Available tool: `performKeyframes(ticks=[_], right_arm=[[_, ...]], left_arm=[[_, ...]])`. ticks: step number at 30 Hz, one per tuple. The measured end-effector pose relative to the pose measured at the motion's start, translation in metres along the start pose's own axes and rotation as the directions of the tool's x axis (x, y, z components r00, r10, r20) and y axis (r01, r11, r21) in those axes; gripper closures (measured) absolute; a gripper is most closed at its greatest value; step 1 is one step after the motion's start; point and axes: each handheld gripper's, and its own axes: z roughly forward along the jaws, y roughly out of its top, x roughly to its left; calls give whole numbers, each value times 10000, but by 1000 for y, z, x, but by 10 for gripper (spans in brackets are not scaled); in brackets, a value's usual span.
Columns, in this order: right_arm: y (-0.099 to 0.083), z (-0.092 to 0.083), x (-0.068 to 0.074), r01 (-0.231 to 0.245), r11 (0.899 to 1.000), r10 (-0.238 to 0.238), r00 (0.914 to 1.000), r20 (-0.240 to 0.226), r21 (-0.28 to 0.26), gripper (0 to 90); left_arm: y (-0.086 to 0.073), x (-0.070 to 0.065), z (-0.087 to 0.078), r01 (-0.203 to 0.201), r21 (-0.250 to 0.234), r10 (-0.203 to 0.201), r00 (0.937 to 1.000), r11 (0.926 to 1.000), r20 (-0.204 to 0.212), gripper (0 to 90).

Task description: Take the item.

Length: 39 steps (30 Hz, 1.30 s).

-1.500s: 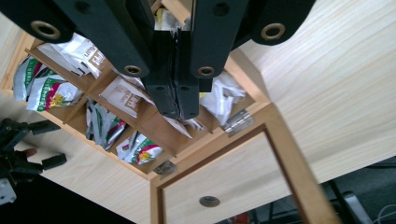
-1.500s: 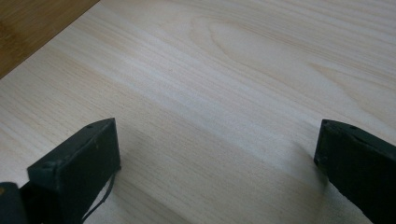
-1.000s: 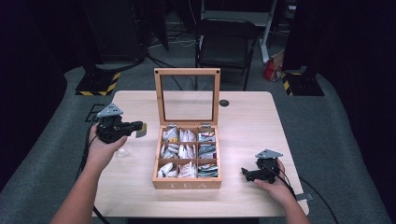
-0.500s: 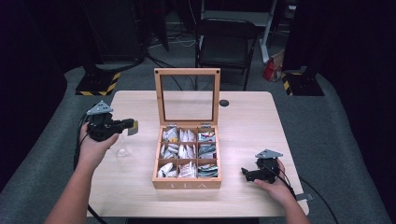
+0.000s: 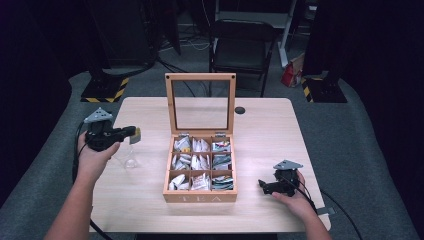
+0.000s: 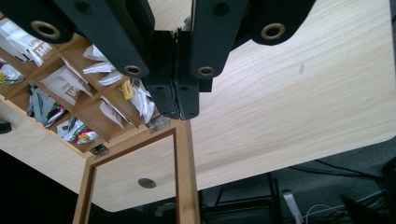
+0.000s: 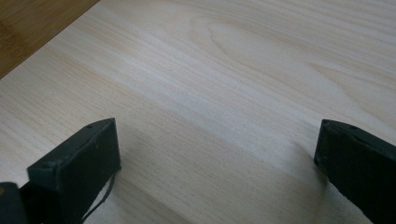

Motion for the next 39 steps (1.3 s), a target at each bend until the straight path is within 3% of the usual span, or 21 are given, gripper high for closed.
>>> performKeyframes(ticks=[16, 39], right_arm=[[0, 0, 0, -4, 10000, 4, 10000, -1, 0, 0], [0, 0, 0, 0, 10000, 0, 10000, -1, 1, 0]], left_arm=[[-9, 19, -10, 419, -87, -423, 9979, 9991, -500, 888], [-42, 42, -6, 1052, -3, -1047, 9894, 9945, -1002, 889]])
